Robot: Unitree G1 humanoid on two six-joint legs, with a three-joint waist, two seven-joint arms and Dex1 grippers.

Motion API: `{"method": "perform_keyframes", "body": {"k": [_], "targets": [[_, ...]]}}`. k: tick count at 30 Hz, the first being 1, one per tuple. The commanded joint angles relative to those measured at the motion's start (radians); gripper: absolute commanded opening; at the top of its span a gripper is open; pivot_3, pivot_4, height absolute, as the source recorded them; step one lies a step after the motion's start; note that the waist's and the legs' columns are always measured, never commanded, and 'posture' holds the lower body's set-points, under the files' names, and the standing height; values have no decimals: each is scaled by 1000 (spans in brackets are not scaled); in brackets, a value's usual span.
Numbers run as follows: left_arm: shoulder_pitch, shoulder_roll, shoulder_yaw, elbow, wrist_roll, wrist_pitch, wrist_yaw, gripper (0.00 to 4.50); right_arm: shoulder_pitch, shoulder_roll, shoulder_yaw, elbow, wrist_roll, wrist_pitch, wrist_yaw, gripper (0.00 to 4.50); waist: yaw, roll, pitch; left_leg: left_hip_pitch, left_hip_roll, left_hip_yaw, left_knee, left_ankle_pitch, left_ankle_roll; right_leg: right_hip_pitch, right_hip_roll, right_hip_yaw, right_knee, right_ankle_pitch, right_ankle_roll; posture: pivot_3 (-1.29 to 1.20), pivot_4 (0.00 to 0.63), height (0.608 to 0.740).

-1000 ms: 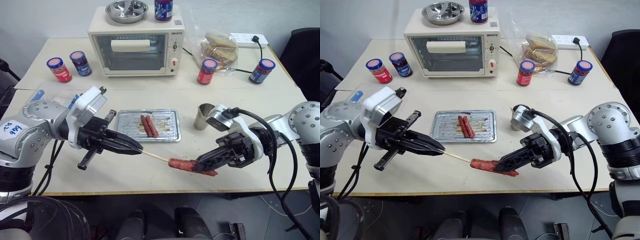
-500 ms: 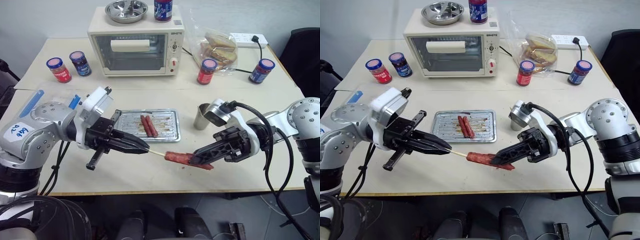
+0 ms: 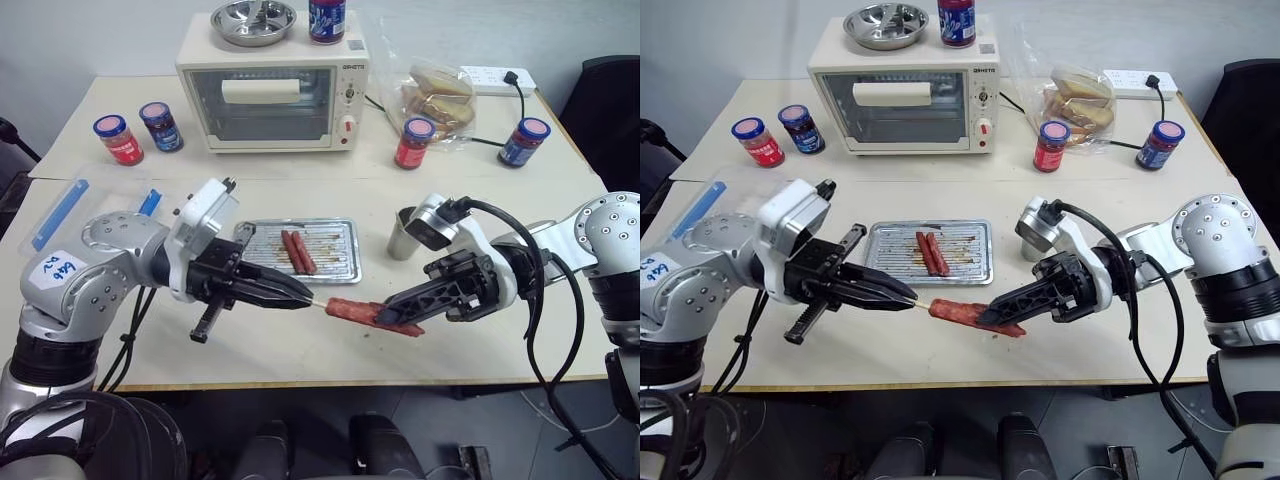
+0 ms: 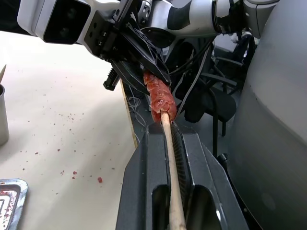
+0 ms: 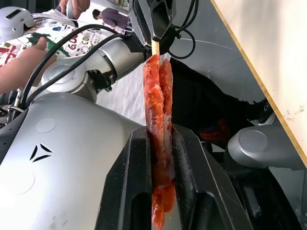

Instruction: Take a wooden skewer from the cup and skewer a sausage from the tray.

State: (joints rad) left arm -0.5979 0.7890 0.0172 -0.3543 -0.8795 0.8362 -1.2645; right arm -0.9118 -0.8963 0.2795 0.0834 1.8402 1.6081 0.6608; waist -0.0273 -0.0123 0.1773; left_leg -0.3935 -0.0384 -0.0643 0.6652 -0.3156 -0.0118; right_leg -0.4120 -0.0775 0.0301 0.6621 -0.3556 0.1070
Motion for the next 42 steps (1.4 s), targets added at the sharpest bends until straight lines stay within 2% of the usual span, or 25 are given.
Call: {"method": "perform_keyframes", "body": {"k": [1,7,9,14,17,20,23,26,30,34,38,42], "targets": [[6,-7,-3,-32,-2,-11,21,0,-15,-5,-1,-23,70,-17,-3,865,0,0,0,0,0,0,0,0,0,0,0,0,0,0,0,0,150,740],[24,9,21,-12,-20,12,28,0,-9,-20,0,-18,82,-27,-29,2197,0,0,0,0,0,0,0,0,0,0,0,0,0,0,0,0,150,740],[38,14,32,-8,-23,16,32,0,-7,-24,-3,-16,79,-30,-39,2840,0,0,0,0,0,0,0,0,0,0,0,0,0,0,0,0,150,740],[78,23,57,1,-21,17,48,0,-7,-17,-31,-21,14,-36,-61,3896,0,0,0,0,0,0,0,0,0,0,0,0,0,0,0,0,150,740],[106,31,75,-3,-26,20,59,0,-22,-4,-74,-26,-69,-51,-50,3896,0,0,0,0,0,0,0,0,0,0,0,0,0,0,0,0,150,740],[156,40,128,-24,-61,43,85,0,-35,-27,-120,-117,-243,-95,33,3896,0,0,0,0,0,0,0,0,0,0,0,0,0,0,0,0,150,740],[192,41,182,-41,-109,69,126,0,-25,-76,-120,-234,-407,-155,136,3896,1,0,0,0,0,0,-1,0,0,-1,0,0,0,0,0,0,150,740],[243,32,263,-62,-178,102,197,0,34,-173,-114,-397,-604,-316,288,3896,4,0,0,-1,0,0,-1,0,0,-1,0,0,-1,0,0,0,150,740],[330,24,362,-95,-253,123,292,0,100,-249,-140,-473,-772,-477,404,3896,4,0,0,-1,0,-1,-1,-1,1,0,0,0,-1,0,0,0,150,740],[437,5,473,-119,-310,120,396,0,98,-254,-203,-456,-824,-535,440,4476,-2,0,0,0,0,0,-1,0,1,0,0,1,-1,0,1,0,150,740],[528,-48,606,-114,-364,89,553,0,97,-195,-247,-470,-924,-644,390,4476,0,0,0,1,1,0,-1,0,0,0,1,1,-1,0,0,0,150,740],[571,-131,715,-100,-403,35,741,0,96,-116,-291,-481,-934,-667,318,4476,3,0,0,2,1,0,-1,0,0,1,0,1,-1,0,1,0,150,740]]}}
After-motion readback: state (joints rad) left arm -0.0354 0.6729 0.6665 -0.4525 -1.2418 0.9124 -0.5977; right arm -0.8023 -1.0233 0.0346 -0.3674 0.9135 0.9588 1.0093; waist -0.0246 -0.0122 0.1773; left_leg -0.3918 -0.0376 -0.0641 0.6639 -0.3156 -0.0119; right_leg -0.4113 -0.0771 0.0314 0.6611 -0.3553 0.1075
